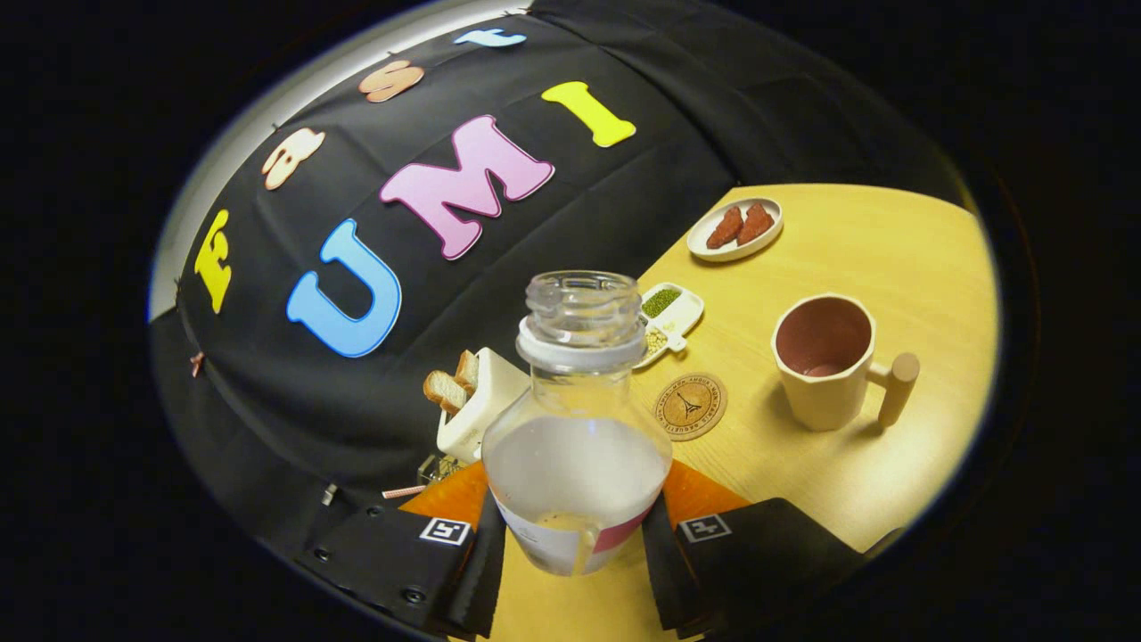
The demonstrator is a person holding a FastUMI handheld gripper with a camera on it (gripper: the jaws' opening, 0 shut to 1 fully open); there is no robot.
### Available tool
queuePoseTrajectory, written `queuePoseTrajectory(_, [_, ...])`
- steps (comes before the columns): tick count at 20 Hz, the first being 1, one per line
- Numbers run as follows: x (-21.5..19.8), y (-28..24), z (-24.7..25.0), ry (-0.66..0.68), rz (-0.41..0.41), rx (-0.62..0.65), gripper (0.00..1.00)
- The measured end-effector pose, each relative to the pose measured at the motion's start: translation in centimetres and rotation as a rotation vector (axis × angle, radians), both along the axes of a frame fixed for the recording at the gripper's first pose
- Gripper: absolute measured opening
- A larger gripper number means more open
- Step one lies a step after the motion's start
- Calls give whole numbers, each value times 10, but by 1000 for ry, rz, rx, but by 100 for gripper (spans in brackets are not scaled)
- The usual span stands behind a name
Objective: Take the bottle from table, then pour the juice into the cup, finally place the bottle on the coaster
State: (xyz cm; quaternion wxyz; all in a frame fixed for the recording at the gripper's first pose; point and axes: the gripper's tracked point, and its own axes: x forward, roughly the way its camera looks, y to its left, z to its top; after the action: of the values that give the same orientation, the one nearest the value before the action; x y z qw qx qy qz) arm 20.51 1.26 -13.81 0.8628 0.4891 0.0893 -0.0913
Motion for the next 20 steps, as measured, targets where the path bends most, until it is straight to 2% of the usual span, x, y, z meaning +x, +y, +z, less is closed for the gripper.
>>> queuePoseTrajectory(10, [10,-38,-9,22,-71,432,70])
queuePoseTrajectory(20, [17,-65,-27,52,-113,733,70])
